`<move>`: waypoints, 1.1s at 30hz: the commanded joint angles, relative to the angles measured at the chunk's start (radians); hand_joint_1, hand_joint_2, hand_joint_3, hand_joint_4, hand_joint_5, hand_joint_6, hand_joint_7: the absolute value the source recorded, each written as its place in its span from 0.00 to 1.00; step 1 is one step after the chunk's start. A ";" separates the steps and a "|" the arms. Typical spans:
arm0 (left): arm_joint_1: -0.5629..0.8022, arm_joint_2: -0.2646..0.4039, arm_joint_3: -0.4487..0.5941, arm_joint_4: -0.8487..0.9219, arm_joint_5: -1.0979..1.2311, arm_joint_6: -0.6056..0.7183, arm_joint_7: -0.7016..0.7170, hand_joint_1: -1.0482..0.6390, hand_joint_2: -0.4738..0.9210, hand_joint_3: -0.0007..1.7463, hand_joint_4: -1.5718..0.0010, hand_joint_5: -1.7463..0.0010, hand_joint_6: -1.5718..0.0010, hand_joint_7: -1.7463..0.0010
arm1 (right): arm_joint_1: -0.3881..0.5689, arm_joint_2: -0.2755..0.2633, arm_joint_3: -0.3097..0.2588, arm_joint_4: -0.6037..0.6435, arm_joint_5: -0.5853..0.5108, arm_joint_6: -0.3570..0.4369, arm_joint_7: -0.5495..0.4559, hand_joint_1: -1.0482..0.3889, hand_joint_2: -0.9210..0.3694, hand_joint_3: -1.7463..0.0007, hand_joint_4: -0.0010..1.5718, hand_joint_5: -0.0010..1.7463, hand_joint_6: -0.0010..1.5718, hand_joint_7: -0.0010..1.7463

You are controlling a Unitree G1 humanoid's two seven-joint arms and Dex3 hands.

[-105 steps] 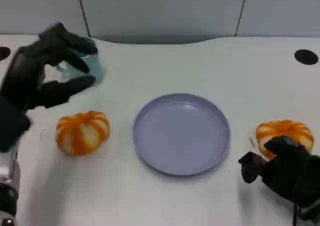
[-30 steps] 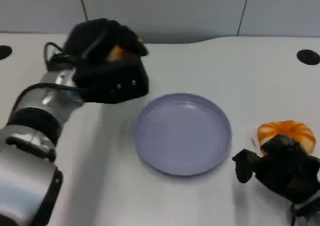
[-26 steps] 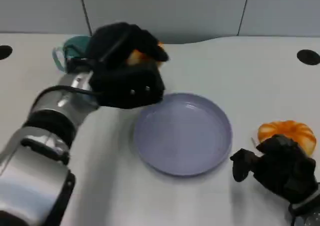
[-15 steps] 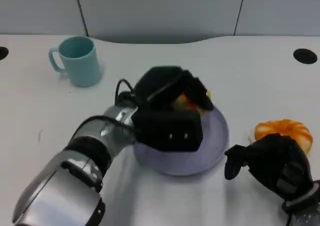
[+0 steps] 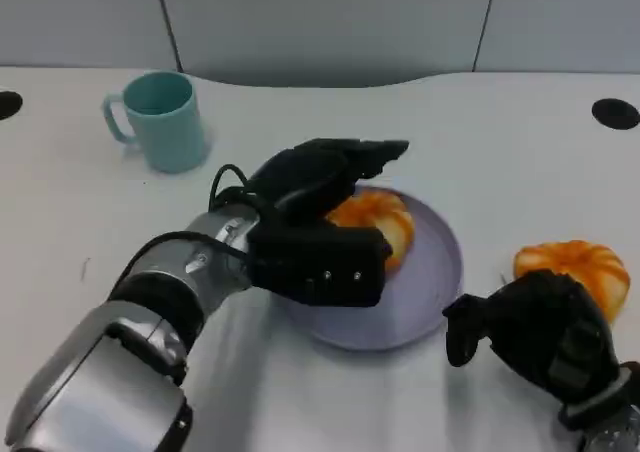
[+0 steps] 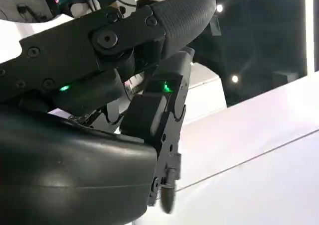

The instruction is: Grasp the bread from the table and place it into the plate.

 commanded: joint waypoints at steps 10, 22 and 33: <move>0.070 0.020 0.462 -0.151 -0.695 -0.030 -0.702 0.00 1.00 0.42 1.00 1.00 1.00 1.00 | -0.009 -0.016 -0.003 0.006 0.006 -0.013 -0.010 0.43 0.00 0.99 0.51 0.70 0.76 0.01; 0.385 0.148 0.732 -0.600 -1.313 0.860 -1.287 0.00 1.00 0.44 0.99 1.00 1.00 1.00 | -0.039 0.013 -0.051 0.084 0.046 -0.015 0.046 0.43 0.00 0.97 0.54 0.66 0.74 0.00; 0.590 0.168 0.822 -0.573 -1.371 0.951 -1.400 0.00 1.00 0.34 0.92 0.42 0.84 0.82 | -0.040 -0.020 -0.061 0.092 0.022 -0.004 0.041 0.42 0.00 0.97 0.56 0.64 0.75 0.01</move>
